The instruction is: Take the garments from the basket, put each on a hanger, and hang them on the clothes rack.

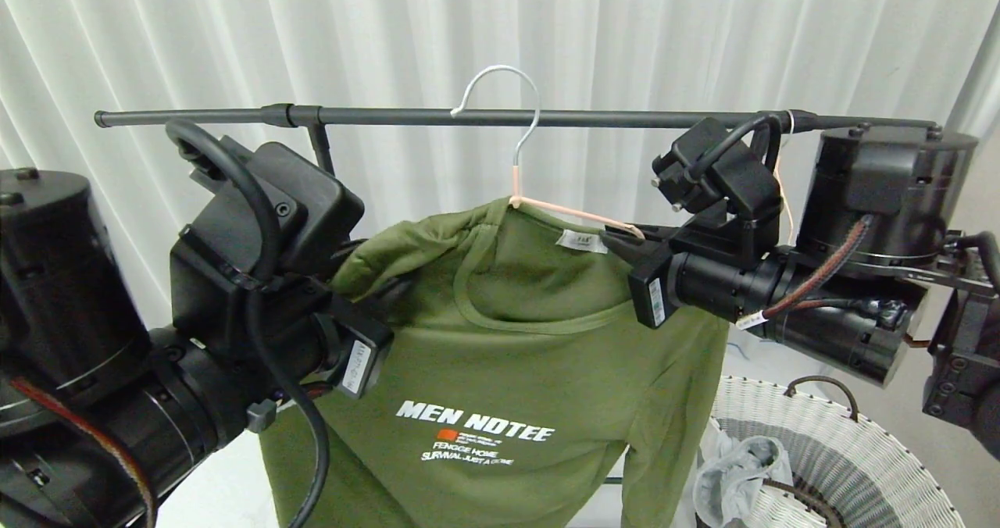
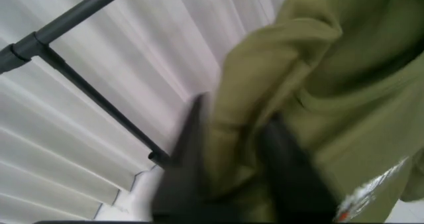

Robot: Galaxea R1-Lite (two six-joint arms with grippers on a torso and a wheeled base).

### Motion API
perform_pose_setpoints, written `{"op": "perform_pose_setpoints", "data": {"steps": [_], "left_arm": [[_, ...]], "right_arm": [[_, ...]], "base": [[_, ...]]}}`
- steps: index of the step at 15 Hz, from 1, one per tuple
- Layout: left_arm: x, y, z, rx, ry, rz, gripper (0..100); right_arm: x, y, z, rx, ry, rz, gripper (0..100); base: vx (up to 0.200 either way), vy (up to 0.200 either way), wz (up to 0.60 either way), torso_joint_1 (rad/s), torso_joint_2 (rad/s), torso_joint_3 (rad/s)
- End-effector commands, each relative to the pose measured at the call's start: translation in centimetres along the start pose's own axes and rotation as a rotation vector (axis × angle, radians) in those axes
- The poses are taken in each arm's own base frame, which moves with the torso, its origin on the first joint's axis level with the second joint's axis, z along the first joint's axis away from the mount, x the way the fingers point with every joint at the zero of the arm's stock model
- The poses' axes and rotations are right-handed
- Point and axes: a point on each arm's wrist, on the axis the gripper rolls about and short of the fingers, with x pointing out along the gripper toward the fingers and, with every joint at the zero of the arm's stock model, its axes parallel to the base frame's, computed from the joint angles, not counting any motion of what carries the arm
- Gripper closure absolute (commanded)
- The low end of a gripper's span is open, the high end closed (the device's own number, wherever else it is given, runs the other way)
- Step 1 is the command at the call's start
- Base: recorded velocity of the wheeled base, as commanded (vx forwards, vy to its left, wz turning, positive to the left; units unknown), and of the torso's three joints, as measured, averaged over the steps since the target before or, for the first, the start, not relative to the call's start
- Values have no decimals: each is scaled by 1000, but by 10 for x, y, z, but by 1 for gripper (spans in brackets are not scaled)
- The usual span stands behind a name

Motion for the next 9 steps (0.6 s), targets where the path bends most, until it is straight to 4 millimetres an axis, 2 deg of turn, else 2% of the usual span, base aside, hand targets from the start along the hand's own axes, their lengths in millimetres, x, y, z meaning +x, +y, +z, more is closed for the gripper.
{"op": "perform_pose_setpoints", "data": {"steps": [1,4,6,9], "left_arm": [[1,0,-1,-14,6,1,0],[-6,5,0,-62,-12,12,0],[-15,6,-6,-68,-12,12,0],[-26,15,-32,-63,51,58,0]], "right_arm": [[-3,-3,4,-1,-14,-8,100],[-6,-23,4,-53,-13,-73,100],[-7,-38,4,-71,-15,-123,100],[-20,-52,13,-119,-43,-164,100]], "base": [[0,0,0,0,0,0],[0,0,0,0,0,0],[0,0,0,0,0,0],[0,0,0,0,0,0]]}}
